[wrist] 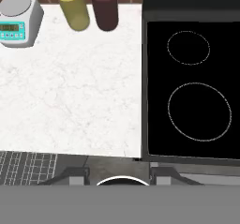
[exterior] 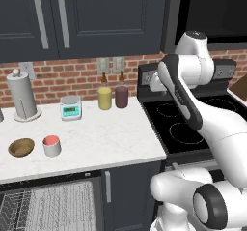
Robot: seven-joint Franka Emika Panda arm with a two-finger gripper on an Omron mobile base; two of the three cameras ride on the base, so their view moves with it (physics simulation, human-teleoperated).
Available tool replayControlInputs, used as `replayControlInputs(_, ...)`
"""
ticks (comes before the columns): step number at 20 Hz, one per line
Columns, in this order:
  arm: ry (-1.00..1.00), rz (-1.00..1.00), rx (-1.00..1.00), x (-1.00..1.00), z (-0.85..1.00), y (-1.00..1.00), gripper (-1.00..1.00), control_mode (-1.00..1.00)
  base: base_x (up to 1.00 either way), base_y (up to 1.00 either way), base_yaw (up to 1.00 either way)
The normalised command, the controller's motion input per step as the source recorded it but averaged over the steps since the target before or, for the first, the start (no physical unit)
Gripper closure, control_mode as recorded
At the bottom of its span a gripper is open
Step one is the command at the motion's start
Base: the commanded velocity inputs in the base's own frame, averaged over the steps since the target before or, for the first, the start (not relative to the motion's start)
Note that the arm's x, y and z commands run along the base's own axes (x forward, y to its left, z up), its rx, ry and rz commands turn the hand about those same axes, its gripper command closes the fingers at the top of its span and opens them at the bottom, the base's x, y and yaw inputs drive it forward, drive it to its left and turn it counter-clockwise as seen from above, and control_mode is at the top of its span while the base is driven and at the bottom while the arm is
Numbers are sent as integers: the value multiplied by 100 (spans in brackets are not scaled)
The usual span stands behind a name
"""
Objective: Pick up the cup and bowl from the counter, place them in the dishwasher, and close the dishwasher door.
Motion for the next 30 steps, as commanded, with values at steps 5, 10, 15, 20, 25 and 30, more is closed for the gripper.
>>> replayControlInputs(5,-11,1,0,-57,0,6,-100,-100,0,0,0)
replayControlInputs(10,-2,0,0,-82,-9,16,-100,-100,0,0,0)
replayControlInputs(15,0,1,-1,-46,-23,15,-100,-100,0,0,0)
replayControlInputs(20,0,5,-2,-18,-48,25,-100,-100,0,0,0)
replayControlInputs(25,0,6,0,-2,-26,11,-100,-100,0,0,0)
replayControlInputs(30,2,2,0,3,-23,11,-100,100,6,8,3)
